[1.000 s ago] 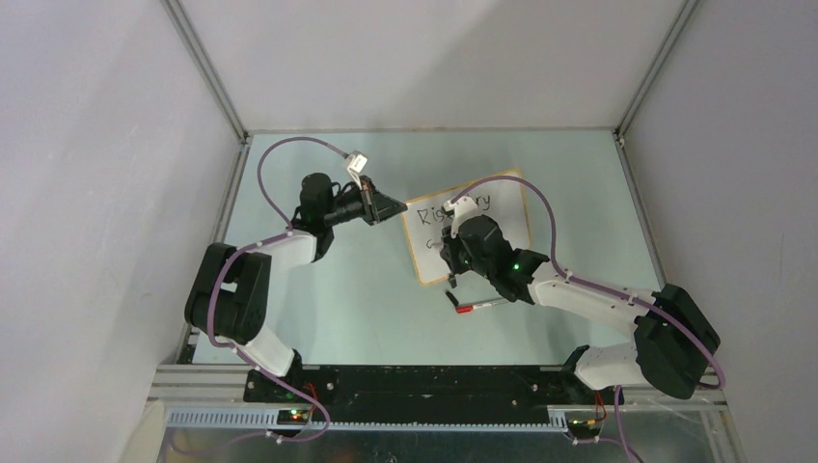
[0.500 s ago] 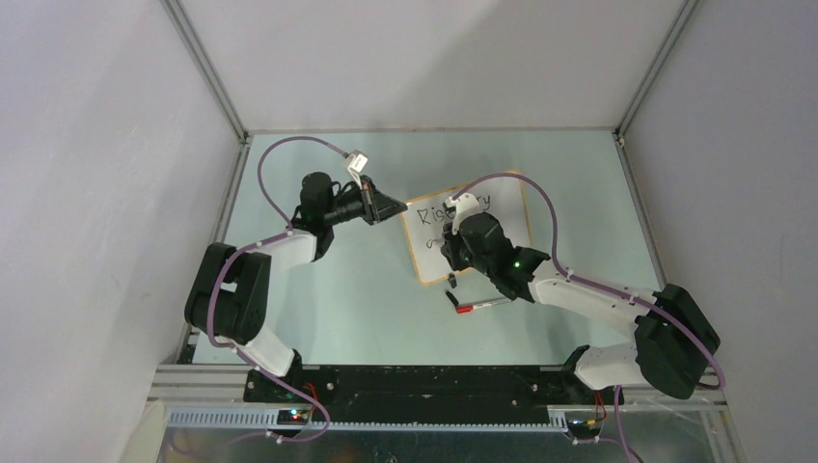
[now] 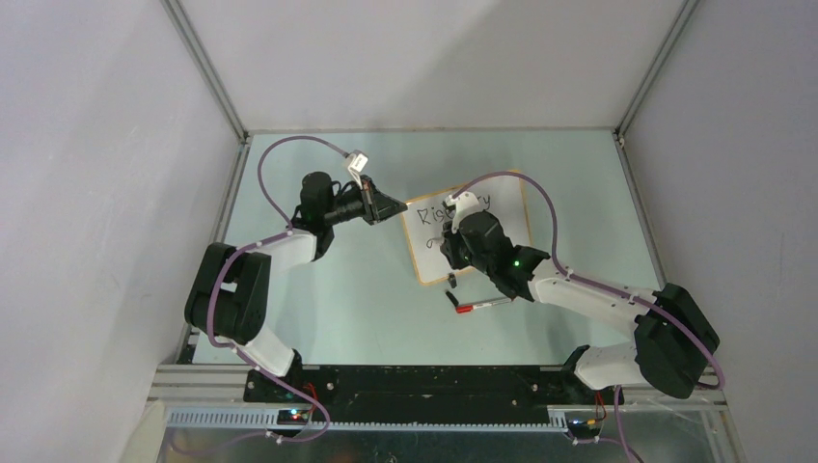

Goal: Write a sentence on the whiteboard

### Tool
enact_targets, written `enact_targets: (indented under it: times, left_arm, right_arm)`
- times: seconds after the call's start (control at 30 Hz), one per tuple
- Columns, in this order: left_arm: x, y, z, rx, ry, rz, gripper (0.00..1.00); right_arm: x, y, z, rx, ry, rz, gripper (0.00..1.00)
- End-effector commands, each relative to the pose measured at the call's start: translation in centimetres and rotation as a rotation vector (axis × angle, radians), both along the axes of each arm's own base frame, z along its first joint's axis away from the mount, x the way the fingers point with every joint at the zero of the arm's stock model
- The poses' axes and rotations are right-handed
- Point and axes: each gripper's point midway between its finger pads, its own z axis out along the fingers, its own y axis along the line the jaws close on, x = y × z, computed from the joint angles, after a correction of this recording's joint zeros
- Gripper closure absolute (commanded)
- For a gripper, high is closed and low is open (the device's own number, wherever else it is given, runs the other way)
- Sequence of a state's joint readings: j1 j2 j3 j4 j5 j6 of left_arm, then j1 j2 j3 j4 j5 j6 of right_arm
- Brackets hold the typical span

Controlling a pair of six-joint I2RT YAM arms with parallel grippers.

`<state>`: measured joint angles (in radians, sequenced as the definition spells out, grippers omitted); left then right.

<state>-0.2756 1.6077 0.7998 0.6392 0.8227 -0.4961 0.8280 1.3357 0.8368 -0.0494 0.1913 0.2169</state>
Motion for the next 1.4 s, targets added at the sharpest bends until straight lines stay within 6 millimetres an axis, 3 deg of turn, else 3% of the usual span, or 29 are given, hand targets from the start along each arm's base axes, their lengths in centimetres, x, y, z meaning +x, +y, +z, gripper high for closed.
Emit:
enact_targets:
  times: [0.0,1.37]
  left_arm:
    - [0.0,-0.5,1.8,0.005,-0.065,-0.018,0.98]
    - [-0.1,-0.6,1.9,0.007,-0.062,-0.019,0.98]
  right_arm:
    - [1.5,0.2,1.7,0.029,-0.041,-0.041,1.00]
    - [0.0,-0.7,0.0,-0.038,0.011,-0.028,1.00]
